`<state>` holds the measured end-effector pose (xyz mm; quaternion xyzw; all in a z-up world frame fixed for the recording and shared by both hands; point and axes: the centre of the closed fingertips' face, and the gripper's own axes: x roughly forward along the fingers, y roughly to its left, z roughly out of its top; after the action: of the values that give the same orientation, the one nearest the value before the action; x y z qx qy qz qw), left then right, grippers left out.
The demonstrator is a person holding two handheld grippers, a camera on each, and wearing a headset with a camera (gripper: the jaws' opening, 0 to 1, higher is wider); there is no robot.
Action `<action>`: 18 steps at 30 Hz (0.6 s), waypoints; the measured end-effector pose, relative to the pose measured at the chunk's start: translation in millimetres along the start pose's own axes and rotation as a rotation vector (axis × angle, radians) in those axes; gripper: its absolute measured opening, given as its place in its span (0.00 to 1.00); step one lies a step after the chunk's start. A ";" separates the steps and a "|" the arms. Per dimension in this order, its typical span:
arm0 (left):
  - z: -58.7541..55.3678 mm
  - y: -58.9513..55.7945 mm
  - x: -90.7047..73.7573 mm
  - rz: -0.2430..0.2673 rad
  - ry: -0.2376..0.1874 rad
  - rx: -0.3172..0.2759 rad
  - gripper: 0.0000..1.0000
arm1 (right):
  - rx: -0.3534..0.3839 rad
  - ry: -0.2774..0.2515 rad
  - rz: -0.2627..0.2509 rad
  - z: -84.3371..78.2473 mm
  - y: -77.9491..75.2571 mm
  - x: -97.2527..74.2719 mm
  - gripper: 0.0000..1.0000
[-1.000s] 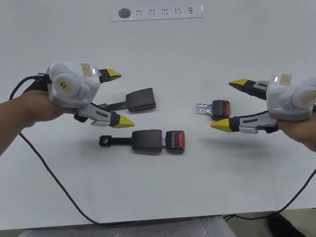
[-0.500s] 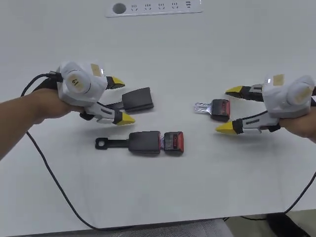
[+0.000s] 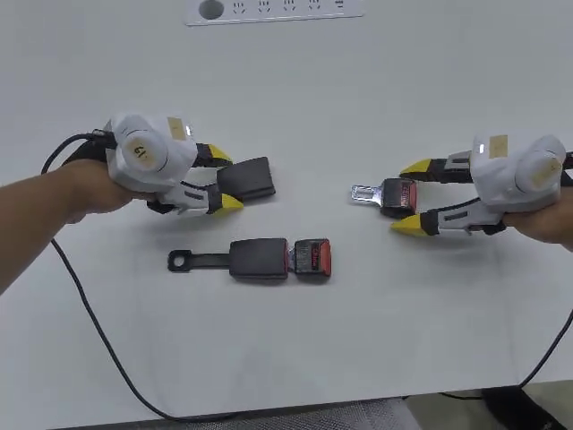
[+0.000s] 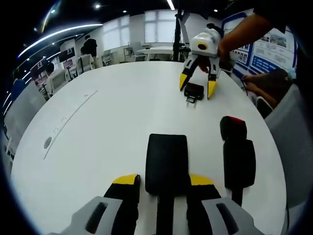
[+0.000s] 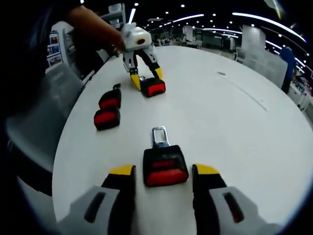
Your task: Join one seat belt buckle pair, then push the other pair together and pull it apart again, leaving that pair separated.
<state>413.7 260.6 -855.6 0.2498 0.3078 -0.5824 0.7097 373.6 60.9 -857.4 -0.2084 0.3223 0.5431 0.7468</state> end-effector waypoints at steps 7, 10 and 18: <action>0.8 -9.4 1.9 -0.039 0.001 0.056 0.34 | -0.035 0.007 0.023 1.1 -0.2 0.6 0.37; 1.3 -9.1 2.6 -0.055 0.009 0.075 0.33 | -0.038 0.014 0.033 1.3 0.1 0.0 0.36; 3.4 -8.7 4.2 -0.100 0.039 0.127 0.33 | -0.033 0.015 0.053 2.0 -0.5 -0.5 0.35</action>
<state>406.3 253.6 -856.3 0.2898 0.2961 -0.6306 0.6563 374.4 61.8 -855.6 -0.2164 0.3244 0.5662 0.7262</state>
